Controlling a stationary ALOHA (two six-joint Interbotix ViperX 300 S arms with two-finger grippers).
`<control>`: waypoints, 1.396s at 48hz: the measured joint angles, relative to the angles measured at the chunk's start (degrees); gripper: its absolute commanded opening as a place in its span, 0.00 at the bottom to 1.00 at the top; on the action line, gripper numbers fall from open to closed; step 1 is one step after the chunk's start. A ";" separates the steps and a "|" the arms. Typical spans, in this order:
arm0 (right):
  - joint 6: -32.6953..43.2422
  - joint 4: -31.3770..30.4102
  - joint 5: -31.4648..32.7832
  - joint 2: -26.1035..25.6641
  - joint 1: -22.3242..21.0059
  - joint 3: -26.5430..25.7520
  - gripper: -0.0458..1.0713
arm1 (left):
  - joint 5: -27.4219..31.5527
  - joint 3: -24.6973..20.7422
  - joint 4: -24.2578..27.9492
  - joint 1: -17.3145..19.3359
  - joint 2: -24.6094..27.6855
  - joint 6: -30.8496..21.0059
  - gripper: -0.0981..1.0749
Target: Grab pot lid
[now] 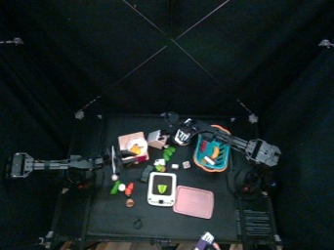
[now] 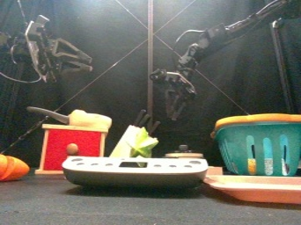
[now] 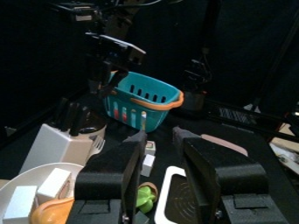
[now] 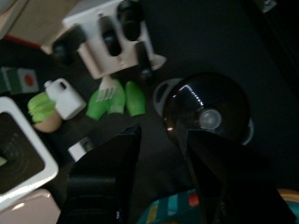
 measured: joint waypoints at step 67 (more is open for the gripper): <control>0.00 -3.78 -8.35 4.83 -3.78 6.77 0.78 | -0.09 0.35 0.00 -0.09 0.09 0.00 0.71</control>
